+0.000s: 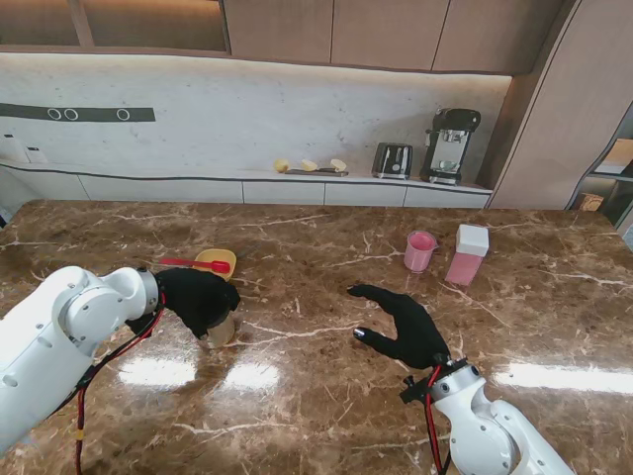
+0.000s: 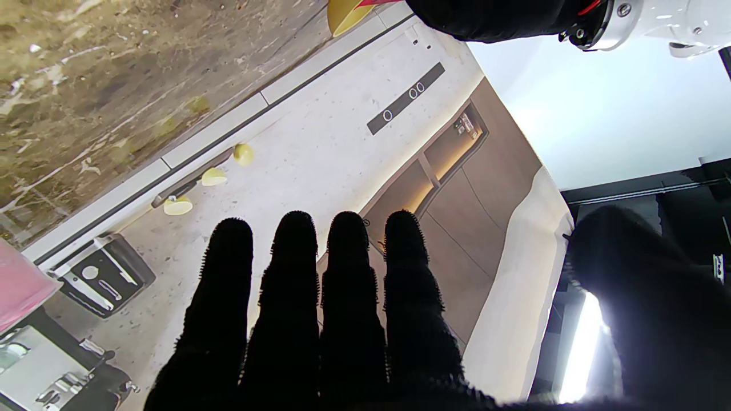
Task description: Measure grain into the airtight container
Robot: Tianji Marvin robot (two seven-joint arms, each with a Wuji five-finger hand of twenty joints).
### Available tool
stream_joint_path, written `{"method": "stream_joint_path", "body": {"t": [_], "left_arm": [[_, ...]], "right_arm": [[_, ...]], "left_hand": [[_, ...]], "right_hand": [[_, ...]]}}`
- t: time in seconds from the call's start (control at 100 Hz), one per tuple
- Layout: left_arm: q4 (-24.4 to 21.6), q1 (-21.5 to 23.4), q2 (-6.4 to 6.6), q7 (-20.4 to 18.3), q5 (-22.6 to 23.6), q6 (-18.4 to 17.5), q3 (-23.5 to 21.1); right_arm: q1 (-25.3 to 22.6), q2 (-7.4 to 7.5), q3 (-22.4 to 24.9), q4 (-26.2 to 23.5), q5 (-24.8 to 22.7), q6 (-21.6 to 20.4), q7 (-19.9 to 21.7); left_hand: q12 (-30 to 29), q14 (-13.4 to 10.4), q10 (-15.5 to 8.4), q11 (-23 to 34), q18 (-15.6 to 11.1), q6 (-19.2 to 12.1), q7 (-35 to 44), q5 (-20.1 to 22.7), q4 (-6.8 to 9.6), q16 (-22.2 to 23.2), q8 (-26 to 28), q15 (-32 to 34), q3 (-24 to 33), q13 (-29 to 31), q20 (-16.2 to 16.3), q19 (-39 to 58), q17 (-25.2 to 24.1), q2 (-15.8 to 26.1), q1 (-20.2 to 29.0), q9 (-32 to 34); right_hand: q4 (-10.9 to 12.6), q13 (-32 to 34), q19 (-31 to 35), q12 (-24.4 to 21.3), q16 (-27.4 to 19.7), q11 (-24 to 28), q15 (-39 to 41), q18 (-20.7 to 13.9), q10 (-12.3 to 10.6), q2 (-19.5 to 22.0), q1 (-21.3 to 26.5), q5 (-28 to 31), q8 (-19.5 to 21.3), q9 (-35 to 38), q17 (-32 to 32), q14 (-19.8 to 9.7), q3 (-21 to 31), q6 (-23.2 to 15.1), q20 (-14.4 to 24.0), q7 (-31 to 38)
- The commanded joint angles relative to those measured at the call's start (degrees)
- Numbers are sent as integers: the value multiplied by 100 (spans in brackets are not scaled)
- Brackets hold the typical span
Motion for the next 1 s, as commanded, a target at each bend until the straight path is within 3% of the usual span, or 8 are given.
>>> {"method": "stream_joint_path", "body": {"t": [0.0,0.27,0.52,0.69,0.99], "left_arm": [[125,61,-129,23,-42,39,194],[6,-35,-250,502,-141,386,764],[32,-302,-376,870,-506,690,1417],[-96,-355,-456,1171,-472,884,1691],[-216,-537,-548,1326,-729,1161,2238]], "right_arm": [[-49,-10,9,84,49,72,75],[-53,-14,47,177,55,133,54],[-41,-11,52,254,28,191,32],[-74,-19,103,254,17,237,-11],[-105,-31,156,297,41,314,-56]], "left_hand": [[598,-825,-347,504,-620,94,1520,1144,14,397,179,487,866,641,128,211,124,1008,1399,792],[831,-796,-331,437,-547,63,1589,1259,-21,480,179,475,780,733,173,311,158,1017,1430,975],[949,-757,-300,393,-539,98,1627,1267,-5,539,199,510,822,792,209,370,188,1089,1528,1040],[994,-757,-277,362,-518,95,1634,1270,-20,556,204,509,796,826,242,423,220,1035,1482,1089],[1032,-737,-236,298,-506,154,1545,1243,-41,526,126,517,753,778,267,423,188,1099,1488,1055]], "right_hand": [[-123,105,10,89,118,-27,5,-46,-44,94,74,66,58,69,-52,-2,78,-98,133,55],[-127,101,2,89,119,-26,6,-53,-35,96,76,68,57,66,-61,0,84,-93,135,57],[-128,103,-6,87,119,-29,7,-61,-38,99,82,59,54,56,-64,-9,87,-91,134,54],[-130,94,-6,85,117,-31,4,-61,-31,111,84,43,51,50,-64,2,83,-80,135,47],[-133,84,-5,81,116,-36,4,-77,-21,127,103,24,46,24,-67,6,64,-57,139,37]]}}
